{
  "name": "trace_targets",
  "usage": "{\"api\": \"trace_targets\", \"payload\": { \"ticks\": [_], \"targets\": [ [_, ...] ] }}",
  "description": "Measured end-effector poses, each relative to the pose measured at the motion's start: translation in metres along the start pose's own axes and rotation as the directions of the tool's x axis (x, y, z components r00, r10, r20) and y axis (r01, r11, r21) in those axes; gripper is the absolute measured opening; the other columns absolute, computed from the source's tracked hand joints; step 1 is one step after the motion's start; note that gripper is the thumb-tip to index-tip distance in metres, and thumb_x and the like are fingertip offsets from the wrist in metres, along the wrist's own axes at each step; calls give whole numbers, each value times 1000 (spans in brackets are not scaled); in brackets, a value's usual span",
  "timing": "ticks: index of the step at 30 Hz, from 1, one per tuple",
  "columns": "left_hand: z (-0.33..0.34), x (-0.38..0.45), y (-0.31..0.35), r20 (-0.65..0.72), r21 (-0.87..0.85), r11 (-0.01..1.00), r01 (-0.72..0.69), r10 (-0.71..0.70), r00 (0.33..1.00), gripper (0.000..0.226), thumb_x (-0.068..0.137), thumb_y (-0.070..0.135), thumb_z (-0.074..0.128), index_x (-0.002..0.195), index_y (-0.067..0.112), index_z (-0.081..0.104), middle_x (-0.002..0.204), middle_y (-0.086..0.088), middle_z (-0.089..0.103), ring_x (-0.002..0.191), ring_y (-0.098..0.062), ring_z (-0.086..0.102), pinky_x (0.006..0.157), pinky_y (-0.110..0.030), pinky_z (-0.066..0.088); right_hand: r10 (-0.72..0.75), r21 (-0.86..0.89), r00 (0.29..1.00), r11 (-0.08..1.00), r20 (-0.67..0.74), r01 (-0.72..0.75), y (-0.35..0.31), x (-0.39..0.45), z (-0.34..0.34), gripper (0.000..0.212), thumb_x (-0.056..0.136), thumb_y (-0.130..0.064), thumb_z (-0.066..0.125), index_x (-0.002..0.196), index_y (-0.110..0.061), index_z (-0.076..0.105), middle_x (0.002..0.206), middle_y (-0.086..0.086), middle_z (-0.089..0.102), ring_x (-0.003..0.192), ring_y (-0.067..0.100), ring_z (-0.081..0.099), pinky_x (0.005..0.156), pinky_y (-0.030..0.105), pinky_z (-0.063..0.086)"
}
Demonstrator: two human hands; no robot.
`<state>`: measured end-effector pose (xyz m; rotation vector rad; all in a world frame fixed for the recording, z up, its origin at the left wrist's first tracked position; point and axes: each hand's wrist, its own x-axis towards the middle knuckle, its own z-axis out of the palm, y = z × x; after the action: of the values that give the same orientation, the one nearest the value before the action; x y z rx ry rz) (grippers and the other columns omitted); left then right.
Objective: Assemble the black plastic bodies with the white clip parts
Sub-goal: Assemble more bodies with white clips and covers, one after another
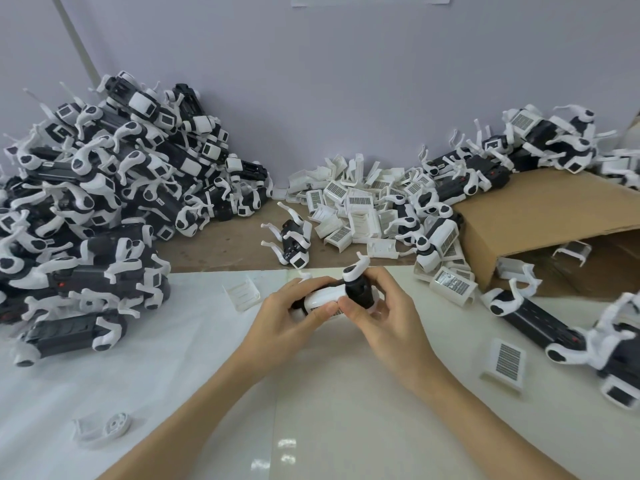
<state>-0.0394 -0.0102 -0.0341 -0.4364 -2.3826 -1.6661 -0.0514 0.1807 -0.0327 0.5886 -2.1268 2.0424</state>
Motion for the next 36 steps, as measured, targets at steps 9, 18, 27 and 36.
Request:
{"api": "trace_targets", "payload": {
  "ticks": [9,18,27,36],
  "targets": [
    [22,-5,-3,-338,270,955,-121,212,917,59,90,25,85,142,33,60,116,13,63,110,-1,61,91,-6,41,312,274,945,921,-97,-276,4,0,8,61,81,-38,84,134,-20,58,129,3,70,108,16,75,92,26,57],
    [27,-10,-6,-136,371,893,-256,325,936,78,93,8,81,159,29,46,141,16,65,125,7,60,101,-11,47,463,648,882,647,85,-402,0,7,1,22,88,-20,79,105,-7,72,109,12,77,102,22,74,90,29,59],
    [24,-10,-6,-114,422,839,-344,426,898,70,91,-2,80,152,23,56,132,9,70,112,-9,71,86,-29,59,402,582,911,722,87,-374,-5,5,3,24,95,-11,69,115,0,74,113,14,78,106,22,74,89,27,59],
    [19,-7,4,-54,518,766,-380,473,879,67,91,32,86,151,28,57,137,15,67,121,-12,64,99,-35,53,332,517,938,788,101,-334,-8,13,-9,31,92,-14,70,122,-4,71,120,14,75,116,27,71,93,32,58]
  ]
}}
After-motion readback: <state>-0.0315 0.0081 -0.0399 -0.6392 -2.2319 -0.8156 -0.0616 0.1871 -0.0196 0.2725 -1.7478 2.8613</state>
